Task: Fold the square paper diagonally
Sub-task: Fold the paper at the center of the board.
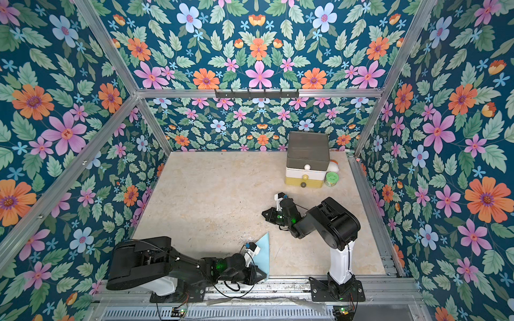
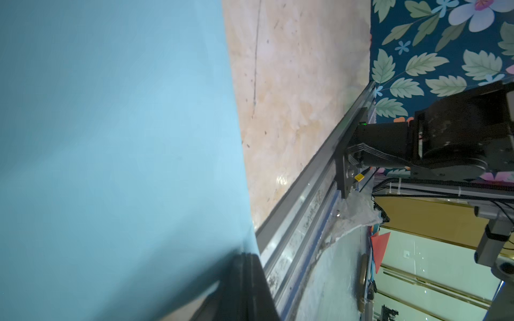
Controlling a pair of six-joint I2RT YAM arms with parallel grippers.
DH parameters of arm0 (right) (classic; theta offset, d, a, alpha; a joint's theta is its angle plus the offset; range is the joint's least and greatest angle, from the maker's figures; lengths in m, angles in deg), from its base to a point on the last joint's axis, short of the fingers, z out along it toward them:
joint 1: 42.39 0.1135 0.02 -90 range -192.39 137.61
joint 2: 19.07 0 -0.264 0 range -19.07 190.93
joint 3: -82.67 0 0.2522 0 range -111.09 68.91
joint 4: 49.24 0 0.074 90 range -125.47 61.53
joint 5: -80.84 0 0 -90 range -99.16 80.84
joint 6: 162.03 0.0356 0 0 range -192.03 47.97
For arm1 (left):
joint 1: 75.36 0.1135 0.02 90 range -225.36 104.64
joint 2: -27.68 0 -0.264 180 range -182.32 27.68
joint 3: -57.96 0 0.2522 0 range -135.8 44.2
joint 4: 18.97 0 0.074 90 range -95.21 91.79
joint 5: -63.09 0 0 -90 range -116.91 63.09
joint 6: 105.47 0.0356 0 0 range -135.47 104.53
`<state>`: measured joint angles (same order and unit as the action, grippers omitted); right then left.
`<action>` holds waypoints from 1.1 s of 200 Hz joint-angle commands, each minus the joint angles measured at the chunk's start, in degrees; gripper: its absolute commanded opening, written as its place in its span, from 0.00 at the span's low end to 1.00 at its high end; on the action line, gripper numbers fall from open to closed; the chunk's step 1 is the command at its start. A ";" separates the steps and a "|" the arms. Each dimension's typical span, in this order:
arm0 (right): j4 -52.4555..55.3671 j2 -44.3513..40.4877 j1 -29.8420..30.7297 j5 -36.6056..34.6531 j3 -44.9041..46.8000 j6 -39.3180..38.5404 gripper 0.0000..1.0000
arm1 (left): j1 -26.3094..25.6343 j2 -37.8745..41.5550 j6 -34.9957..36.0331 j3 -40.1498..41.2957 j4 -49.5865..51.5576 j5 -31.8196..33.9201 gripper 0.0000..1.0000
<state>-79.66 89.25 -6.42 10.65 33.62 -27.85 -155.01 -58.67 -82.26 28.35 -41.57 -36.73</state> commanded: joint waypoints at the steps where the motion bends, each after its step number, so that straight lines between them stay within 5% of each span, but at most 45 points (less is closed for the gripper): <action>1: 22.90 -5.28 -0.11 -7.29 -2.03 -3.69 0.00 | 0.68 3.80 4.88 -4.35 24.79 10.91 0.10; 24: 30.84 -15.59 -0.11 -10.71 -4.83 -5.37 0.00 | 4.14 9.62 9.03 -7.68 27.60 13.15 0.19; 48: 36.74 -23.83 -0.08 -12.83 -5.69 -6.05 0.20 | 9.84 13.42 10.94 -8.05 27.61 13.23 0.24; 82: 39.46 -33.43 1.63 -15.82 -2.11 -5.19 0.23 | 18.12 12.04 13.61 -6.81 24.74 11.04 0.23; 129: 40.81 -42.22 11.03 -25.69 2.87 -1.15 0.25 | 20.24 8.14 14.58 -8.22 21.77 8.59 0.22; 161: 28.30 -39.35 18.28 -25.17 8.57 5.51 0.26 | 20.15 7.24 14.00 -7.32 19.92 7.08 0.21; 220: 13.25 -25.89 20.23 -17.56 7.63 10.42 0.05 | 19.30 7.93 13.52 -5.68 18.49 6.20 0.21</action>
<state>-58.37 60.61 13.03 -8.54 41.75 -20.13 -135.23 -50.73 -69.19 22.62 -21.92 -29.91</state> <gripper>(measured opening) 0.065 0.207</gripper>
